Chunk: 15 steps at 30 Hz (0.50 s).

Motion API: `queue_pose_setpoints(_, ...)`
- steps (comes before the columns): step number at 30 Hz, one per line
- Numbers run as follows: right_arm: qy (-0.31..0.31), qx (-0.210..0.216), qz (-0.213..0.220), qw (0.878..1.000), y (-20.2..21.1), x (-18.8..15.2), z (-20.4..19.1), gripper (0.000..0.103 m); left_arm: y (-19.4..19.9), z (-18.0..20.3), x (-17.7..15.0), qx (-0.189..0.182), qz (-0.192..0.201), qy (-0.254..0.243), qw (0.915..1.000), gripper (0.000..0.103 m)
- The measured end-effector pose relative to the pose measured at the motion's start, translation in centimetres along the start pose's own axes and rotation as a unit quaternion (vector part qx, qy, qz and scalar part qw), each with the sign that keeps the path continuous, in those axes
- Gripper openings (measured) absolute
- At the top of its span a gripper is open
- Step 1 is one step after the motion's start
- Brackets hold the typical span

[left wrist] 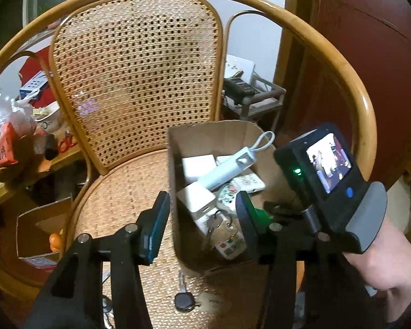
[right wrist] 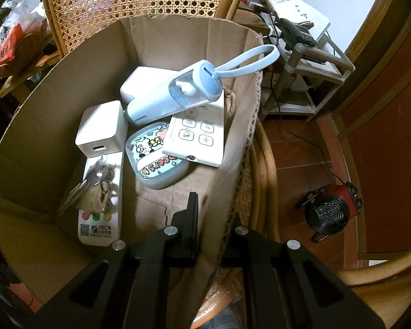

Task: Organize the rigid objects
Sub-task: 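Carry the silver key into the box and release it, then grasp the black key fob with the AIMA tag using the left tool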

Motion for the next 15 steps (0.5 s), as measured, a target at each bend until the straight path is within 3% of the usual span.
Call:
queue_pose_setpoints(9, 0.0, 0.0, 0.001, 1.0, 0.0, 0.0, -0.1, 0.012, 2.5, -2.4, -1.6, 0.01, 0.001, 0.003, 0.9999, 0.049)
queue_pose_setpoints(15, 0.0, -0.001, 0.001, 1.0, 0.0, -0.1, -0.1, 0.012, 3.5, -4.4, -5.5, 0.016, -0.019, 0.014, 0.9996, 0.049)
Point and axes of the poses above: each gripper's, at about its wrist camera, not at the fingertips, and y roughly against the way its jaws point, z to its right, x to its top, the point moved 2 cm from there along -y, roughly the way its jaws point, and after that the axes turned 10 degrees about y, right-handed, at the moved point
